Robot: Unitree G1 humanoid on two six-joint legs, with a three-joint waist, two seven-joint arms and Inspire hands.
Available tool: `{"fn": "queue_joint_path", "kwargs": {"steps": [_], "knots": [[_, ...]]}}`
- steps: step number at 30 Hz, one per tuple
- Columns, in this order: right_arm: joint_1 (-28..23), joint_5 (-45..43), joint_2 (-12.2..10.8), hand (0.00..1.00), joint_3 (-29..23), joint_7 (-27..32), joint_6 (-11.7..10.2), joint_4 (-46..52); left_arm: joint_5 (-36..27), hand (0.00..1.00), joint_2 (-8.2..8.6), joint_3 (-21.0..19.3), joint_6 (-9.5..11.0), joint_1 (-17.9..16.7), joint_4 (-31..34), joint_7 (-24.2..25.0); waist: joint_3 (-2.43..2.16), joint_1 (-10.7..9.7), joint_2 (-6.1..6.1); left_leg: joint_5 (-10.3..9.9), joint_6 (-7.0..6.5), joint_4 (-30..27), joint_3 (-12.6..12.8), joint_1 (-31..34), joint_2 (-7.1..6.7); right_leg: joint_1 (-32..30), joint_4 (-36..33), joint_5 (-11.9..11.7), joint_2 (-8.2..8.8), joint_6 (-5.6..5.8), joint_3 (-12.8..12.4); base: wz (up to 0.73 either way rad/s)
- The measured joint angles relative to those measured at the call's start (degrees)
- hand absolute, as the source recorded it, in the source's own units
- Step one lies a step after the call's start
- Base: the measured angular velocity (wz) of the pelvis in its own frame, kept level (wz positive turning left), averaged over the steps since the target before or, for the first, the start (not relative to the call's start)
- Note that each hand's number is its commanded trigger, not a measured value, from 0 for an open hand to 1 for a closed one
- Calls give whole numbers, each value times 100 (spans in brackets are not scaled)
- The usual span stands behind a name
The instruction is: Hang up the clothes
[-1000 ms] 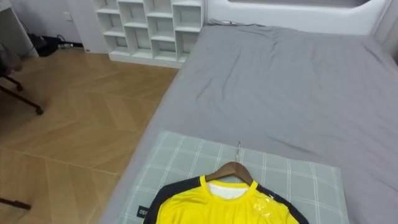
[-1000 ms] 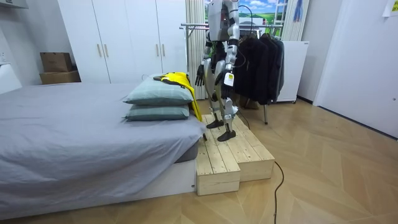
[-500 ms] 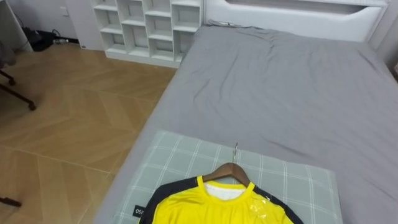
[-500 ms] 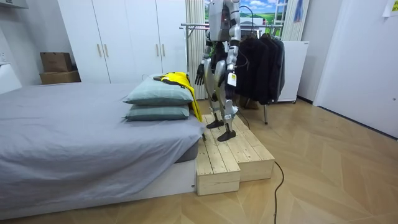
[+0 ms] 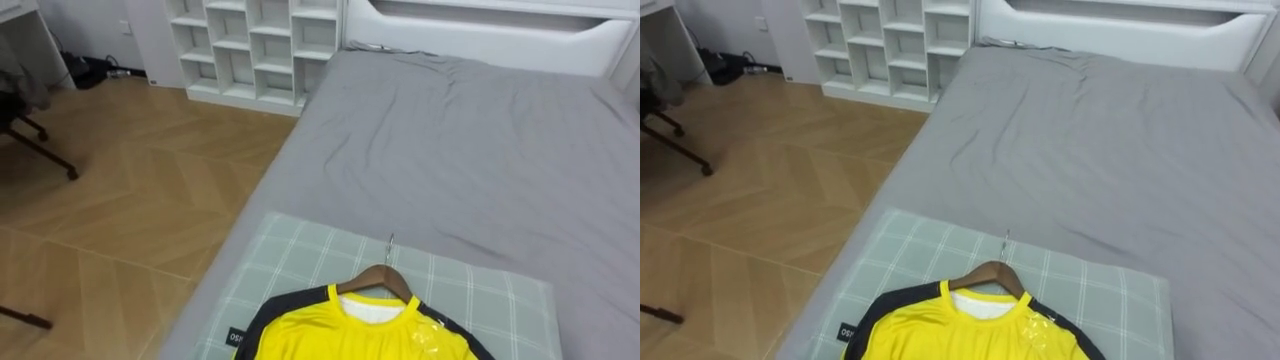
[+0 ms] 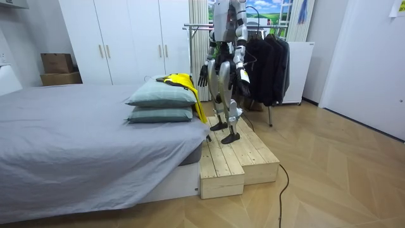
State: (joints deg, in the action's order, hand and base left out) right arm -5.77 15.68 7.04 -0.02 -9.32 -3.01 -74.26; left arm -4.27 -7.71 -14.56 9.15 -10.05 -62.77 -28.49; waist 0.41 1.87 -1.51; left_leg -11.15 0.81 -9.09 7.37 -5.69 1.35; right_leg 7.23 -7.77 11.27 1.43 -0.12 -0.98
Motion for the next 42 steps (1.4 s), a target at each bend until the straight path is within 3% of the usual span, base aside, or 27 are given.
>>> {"fn": "queue_joint_path", "kwargs": {"steps": [7,15,19,27,32,42], "knots": [[50,20,5,0,3,-7,-21,-65,18,0,-112,8,256,-46,169,-523,-5,-20,-3,1,0,-9,-68,6,-4,16,3,0,-5,0,21,2],[39,-41,81,0,6,-1,-90,-58,703,0,-282,109,526,-29,585,-1267,-12,-73,88,2,-2,-13,-130,35,-13,10,-1,-1,12,1,108,2],[87,-48,131,0,8,0,-88,-53,1127,0,-293,384,534,-19,952,-1492,-33,-173,140,3,-3,-26,-140,52,-21,7,0,-1,14,2,119,4],[73,-107,172,0,37,39,-63,46,2675,0,-318,544,512,63,1969,-1829,-51,-365,146,3,-3,-30,-154,70,-21,-9,8,-1,12,1,123,0],[105,-128,173,0,34,28,-62,52,3338,0,-329,749,507,134,2012,-1856,-58,-465,167,3,-2,-28,-166,53,-20,1,8,-1,8,1,120,-1],[128,-89,175,0,44,-132,-58,53,3666,0,-331,933,499,226,2698,-1882,-56,-527,135,3,-3,-29,-148,44,-21,-4,2,-1,13,2,111,0]]}}
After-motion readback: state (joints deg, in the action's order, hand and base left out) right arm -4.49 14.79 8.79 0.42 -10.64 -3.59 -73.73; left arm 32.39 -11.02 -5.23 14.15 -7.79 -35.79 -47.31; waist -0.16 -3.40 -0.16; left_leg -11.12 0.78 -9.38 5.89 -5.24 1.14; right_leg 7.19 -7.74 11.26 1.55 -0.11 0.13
